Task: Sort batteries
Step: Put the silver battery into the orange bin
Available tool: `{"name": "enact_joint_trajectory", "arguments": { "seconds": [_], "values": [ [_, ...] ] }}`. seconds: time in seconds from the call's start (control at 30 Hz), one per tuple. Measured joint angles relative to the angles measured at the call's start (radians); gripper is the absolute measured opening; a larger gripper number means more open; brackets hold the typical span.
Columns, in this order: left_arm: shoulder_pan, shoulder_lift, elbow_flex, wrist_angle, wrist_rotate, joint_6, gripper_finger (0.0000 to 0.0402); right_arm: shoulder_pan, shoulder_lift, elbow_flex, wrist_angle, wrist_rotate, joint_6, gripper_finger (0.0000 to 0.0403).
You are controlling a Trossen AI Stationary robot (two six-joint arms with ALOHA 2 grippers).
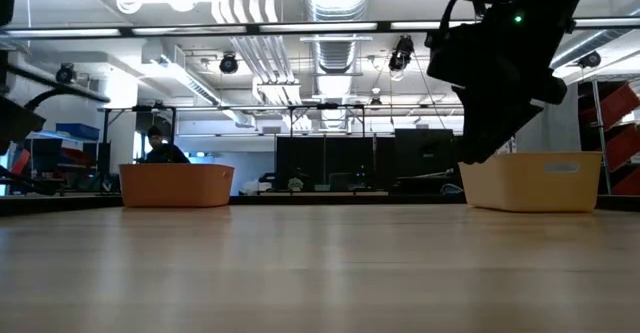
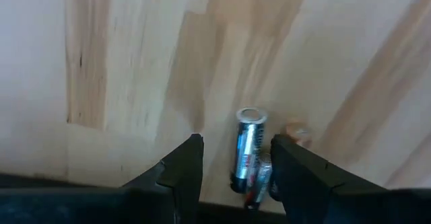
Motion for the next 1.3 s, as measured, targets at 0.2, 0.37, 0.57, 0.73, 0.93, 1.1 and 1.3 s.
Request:
{"name": "enact_joint_trajectory", "arguments": {
  "seconds": [0.2, 0.37, 0.57, 0.73, 0.93, 1.1, 1.3],
  "values": [
    [0.002, 0.028, -0.046, 0.009, 0.026, -0.023, 0.0141, 0.003, -0.002, 0.004, 0.001, -0.008, -0.032, 0.0094],
    [0.008, 0.057, -0.065, 0.004, -0.001, -0.06, 0.0063, 0.003, -0.012, 0.004, -0.003, -0.014, -0.07, 0.0083],
    [0.041, 0.051, -0.056, -0.009, -0.057, -0.079, 0.0026, 0.003, -0.039, 0.004, -0.01, -0.014, -0.113, 0.0069],
    [0.116, 0.015, 0.044, -0.015, -0.313, -0.009, 0.0027, -0.002, -0.08, 0.004, -0.013, -0.013, -0.171, 0.006],
    [0.329, -0.006, 0.211, -0.018, -0.458, 0.089, 0.0025, -0.009, -0.134, 0.004, -0.032, 0.036, -0.166, 0.0053],
    [0.694, -0.003, 0.387, -0.029, -0.446, 0.368, 0.0027, -0.009, -0.176, 0.004, -0.065, 0.061, -0.146, 0.0052],
    [1.234, 0.034, 0.586, -0.052, -0.377, 0.538, 0.0028, -0.041, -0.245, 0.003, -0.294, 0.057, -0.003, 0.0052]
  ]
}}
